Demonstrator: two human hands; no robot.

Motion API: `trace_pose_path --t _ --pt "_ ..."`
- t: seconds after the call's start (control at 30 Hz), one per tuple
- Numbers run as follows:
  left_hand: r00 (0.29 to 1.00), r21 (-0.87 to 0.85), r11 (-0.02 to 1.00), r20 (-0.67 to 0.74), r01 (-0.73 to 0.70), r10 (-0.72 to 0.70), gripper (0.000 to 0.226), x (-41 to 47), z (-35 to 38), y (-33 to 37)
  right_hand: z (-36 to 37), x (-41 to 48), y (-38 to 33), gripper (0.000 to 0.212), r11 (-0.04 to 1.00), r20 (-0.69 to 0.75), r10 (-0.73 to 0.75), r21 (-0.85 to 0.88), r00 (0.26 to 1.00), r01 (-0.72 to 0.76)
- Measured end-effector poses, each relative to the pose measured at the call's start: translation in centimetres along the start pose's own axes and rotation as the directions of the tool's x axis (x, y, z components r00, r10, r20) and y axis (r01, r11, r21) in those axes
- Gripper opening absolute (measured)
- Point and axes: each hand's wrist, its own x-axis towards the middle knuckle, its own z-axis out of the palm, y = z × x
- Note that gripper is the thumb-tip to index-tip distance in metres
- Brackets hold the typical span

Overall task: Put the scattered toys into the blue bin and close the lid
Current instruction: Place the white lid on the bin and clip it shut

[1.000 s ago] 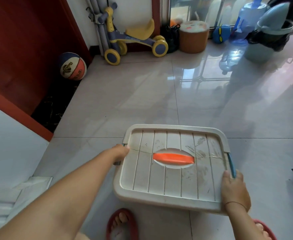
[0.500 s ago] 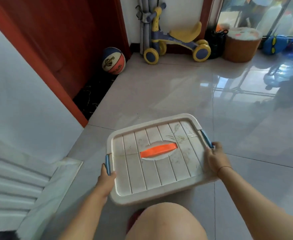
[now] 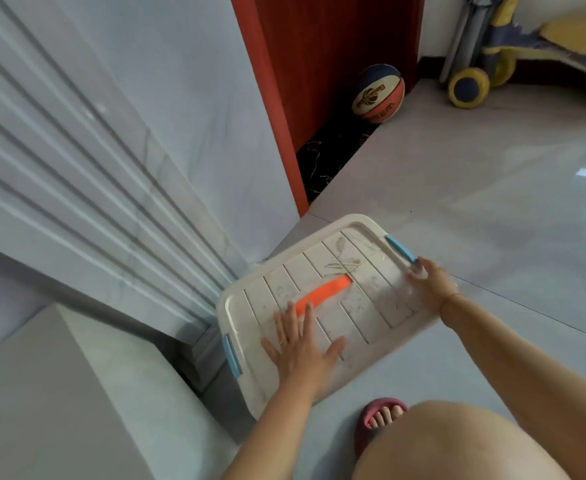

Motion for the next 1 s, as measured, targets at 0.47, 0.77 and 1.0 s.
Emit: trace_pose_path --t 0.47,0.77,1.0 --pt "0.96 -0.137 0.953 -0.04 0.269 -0.277 0.102 0.7 0.8 -3.0 6.7 1.1 -6.0 0.098 0.675 0.279 -0.264 -0.631 0.923 0.383" --pt "0.903 -0.162 0.893 -0.015 0.421 -0.428 0.101 1.2 -0.6 -5.5 11.1 2.4 -9.4 0.105 0.564 0.347 -0.324 -0.676 0.88 0.474" --pt "0.896 -0.15 0.885 0.011 0.441 -0.444 0.103 1.4 -0.5 -5.2 10.5 1.9 -9.2 0.105 0.566 0.368 -0.309 -0.67 0.877 0.481"
